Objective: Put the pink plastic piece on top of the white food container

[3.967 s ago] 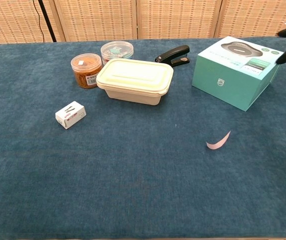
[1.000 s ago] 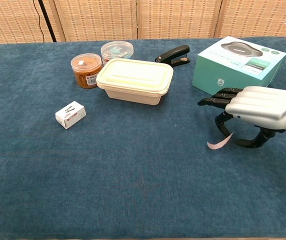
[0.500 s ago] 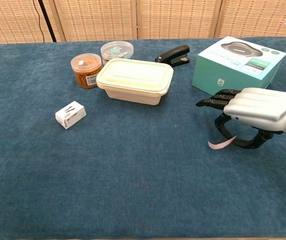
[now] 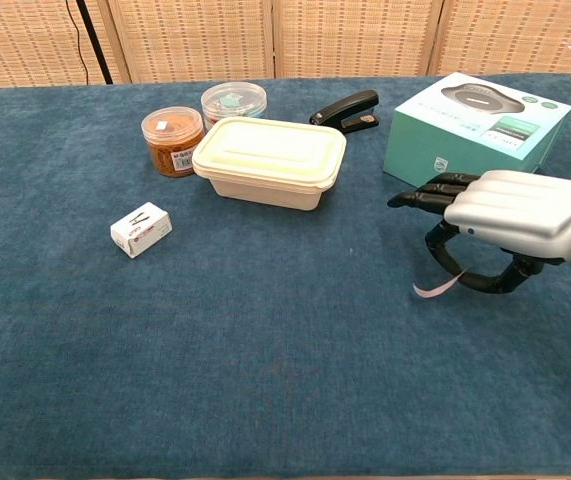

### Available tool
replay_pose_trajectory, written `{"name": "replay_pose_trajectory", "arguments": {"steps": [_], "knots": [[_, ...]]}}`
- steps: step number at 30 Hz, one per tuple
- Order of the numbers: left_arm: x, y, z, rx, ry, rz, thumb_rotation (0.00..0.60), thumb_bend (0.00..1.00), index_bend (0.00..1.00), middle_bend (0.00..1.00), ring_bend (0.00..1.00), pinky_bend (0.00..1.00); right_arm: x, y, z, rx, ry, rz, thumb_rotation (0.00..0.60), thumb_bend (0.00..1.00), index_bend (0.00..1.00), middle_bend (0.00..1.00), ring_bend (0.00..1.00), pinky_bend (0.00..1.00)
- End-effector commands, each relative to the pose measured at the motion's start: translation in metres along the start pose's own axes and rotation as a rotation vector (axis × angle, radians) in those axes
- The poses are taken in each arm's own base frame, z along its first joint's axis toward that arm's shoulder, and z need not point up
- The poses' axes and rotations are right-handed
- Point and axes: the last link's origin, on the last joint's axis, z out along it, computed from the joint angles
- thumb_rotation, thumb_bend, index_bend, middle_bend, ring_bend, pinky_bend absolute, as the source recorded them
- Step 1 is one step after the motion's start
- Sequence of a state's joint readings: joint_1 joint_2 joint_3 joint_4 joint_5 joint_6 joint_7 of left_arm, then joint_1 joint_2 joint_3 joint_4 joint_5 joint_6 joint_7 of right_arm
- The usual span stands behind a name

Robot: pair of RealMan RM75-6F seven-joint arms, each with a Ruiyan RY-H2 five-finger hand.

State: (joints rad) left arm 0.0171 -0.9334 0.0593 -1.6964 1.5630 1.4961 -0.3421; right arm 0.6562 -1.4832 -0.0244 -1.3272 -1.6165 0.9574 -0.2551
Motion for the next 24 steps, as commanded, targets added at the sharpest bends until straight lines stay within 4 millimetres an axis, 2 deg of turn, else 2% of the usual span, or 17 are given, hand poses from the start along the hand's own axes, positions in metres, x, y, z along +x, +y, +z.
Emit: {"name": "replay_pose_trajectory", "arguments": {"steps": [1,2,8,12,14,24], "knots": [[0.000,0.000,0.000,0.000,0.000,0.000,0.600,0.00,0.00,0.00,0.00,0.00,0.003,0.000,-0.001,-0.002,0.013,0.009,0.600,0.49,0.58,0.00,0.00,0.00],[0.001,0.000,0.000,0.001,0.002,-0.002,0.600,0.00,0.00,0.00,0.00,0.00,0.014,0.000,-0.001,0.000,0.060,0.015,0.600,0.49,0.58,0.00,0.00,0.00],[0.001,0.000,0.001,0.002,0.000,-0.004,0.600,0.00,0.00,0.00,0.00,0.00,0.033,-0.001,-0.004,0.003,0.122,0.016,0.600,0.51,0.59,0.00,0.00,0.00],[0.002,0.000,0.000,-0.004,-0.004,-0.008,0.600,0.00,0.00,0.00,0.00,0.00,0.069,-0.004,0.005,-0.009,0.226,-0.008,0.600,0.51,0.59,0.00,0.00,0.00],[0.003,-0.001,-0.002,-0.008,0.000,-0.012,0.600,0.00,0.00,0.00,0.00,0.00,0.079,-0.006,0.011,-0.026,0.235,-0.011,0.600,0.51,0.59,0.00,0.00,0.00],[0.006,-0.003,-0.005,-0.018,0.007,-0.029,0.600,0.00,0.00,0.00,0.00,0.00,0.100,-0.011,0.036,-0.072,0.270,-0.026,0.600,0.51,0.60,0.00,0.00,0.00]]}}
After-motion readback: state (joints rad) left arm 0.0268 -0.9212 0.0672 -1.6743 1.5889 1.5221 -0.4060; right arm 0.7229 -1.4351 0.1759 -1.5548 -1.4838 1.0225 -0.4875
